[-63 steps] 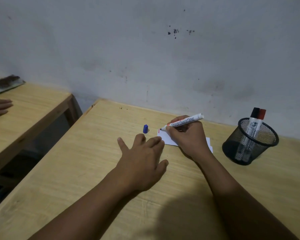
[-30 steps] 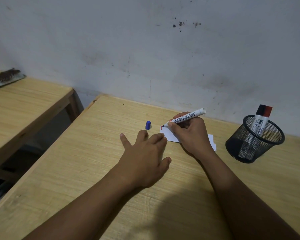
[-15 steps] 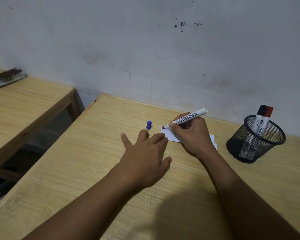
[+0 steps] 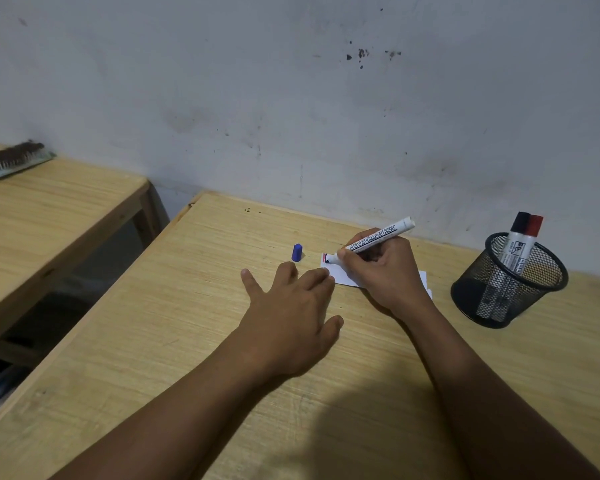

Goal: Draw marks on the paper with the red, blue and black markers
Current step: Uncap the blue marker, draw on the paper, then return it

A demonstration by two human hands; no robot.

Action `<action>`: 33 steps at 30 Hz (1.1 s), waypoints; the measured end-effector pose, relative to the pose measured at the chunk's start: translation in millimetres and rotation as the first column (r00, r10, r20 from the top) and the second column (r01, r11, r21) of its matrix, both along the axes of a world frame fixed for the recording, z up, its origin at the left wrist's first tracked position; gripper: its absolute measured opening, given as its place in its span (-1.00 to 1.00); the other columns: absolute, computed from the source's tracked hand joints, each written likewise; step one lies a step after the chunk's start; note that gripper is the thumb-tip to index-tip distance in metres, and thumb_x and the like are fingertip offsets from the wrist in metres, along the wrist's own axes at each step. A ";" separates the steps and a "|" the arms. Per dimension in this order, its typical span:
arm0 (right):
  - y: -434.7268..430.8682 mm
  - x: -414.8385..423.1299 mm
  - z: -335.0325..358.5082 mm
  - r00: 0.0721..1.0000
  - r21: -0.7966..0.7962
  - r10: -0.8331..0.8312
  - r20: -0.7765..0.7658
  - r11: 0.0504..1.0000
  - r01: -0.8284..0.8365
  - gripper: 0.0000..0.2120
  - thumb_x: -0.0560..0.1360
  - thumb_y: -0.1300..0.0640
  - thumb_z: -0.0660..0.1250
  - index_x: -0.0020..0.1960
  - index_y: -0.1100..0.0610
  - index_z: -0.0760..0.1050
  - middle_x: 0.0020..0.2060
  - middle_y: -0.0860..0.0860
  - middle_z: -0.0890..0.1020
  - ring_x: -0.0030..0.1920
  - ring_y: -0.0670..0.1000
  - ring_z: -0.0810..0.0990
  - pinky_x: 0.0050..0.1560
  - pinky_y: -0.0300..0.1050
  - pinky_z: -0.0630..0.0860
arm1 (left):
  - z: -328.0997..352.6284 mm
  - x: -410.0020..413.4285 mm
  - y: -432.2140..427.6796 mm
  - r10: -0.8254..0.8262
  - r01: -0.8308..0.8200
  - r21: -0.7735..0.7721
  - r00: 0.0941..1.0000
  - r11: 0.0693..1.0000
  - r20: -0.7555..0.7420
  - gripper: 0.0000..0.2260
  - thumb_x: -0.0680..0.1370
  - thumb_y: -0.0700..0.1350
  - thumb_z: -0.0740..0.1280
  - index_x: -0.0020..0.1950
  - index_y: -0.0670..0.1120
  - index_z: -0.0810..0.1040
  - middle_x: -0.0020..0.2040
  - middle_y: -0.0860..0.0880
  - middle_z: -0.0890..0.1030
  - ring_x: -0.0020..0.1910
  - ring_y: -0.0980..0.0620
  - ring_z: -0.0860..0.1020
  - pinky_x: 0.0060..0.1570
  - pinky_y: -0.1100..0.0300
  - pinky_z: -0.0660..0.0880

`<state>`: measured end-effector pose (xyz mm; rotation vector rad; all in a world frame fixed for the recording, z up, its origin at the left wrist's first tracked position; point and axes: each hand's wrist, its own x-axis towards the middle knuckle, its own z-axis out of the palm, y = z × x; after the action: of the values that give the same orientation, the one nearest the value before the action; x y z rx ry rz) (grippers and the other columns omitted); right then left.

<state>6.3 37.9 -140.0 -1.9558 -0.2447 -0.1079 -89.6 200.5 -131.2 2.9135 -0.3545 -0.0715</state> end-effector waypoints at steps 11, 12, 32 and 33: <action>3.7 -20.3 10.4 0.961 0.211 -0.185 0.204 0.967 0.142 -0.90 0.47 0.28 0.52 -0.05 0.19 0.62 -0.15 -0.06 0.72 -0.11 -0.15 0.69 -0.08 -0.33 0.60 | -2.6 -0.8 7.2 0.263 -0.154 -0.396 0.936 0.905 0.235 -0.48 0.49 0.25 0.24 0.43 0.16 0.34 0.39 0.09 0.35 0.27 0.06 0.45 0.33 -0.25 0.27; 3.7 -21.2 13.9 0.962 0.228 -0.191 0.195 0.963 0.145 -0.90 0.47 0.28 0.52 -0.06 0.20 0.62 -0.16 -0.05 0.72 -0.12 -0.15 0.69 -0.07 -0.29 0.61 | 0.8 5.0 9.9 0.327 -0.192 -0.420 0.903 0.887 0.277 -0.52 0.50 0.21 0.25 0.41 0.15 0.38 0.34 0.07 0.39 0.21 0.04 0.49 0.30 -0.21 0.31; -37.9 -129.4 155.6 0.961 0.512 -0.159 0.224 0.859 0.023 -0.95 0.51 0.33 0.47 -0.04 0.31 0.64 -0.27 0.07 0.73 -0.26 -0.01 0.70 -0.15 -0.17 0.66 | 153.4 -37.6 -23.2 0.021 -0.344 -0.939 0.939 0.003 -0.344 -0.81 0.55 -0.03 0.41 0.11 -0.06 0.69 0.00 0.04 0.74 0.11 0.00 0.59 0.13 -0.11 0.46; -39.6 -137.1 164.0 0.956 0.513 -0.165 0.244 0.858 0.017 -0.95 0.51 0.32 0.47 -0.04 0.30 0.64 -0.26 0.08 0.74 -0.25 -0.01 0.71 -0.13 -0.15 0.67 | 161.8 -44.6 -27.0 -0.002 -0.336 -0.942 0.942 -0.010 -0.336 -0.80 0.55 -0.02 0.42 0.12 -0.06 0.69 0.02 0.03 0.74 0.13 0.00 0.58 0.14 -0.12 0.45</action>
<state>-130.8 -1.7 23.9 -1.4168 -0.2763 -0.4711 -134.2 173.5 30.6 1.3481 0.0672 -0.0858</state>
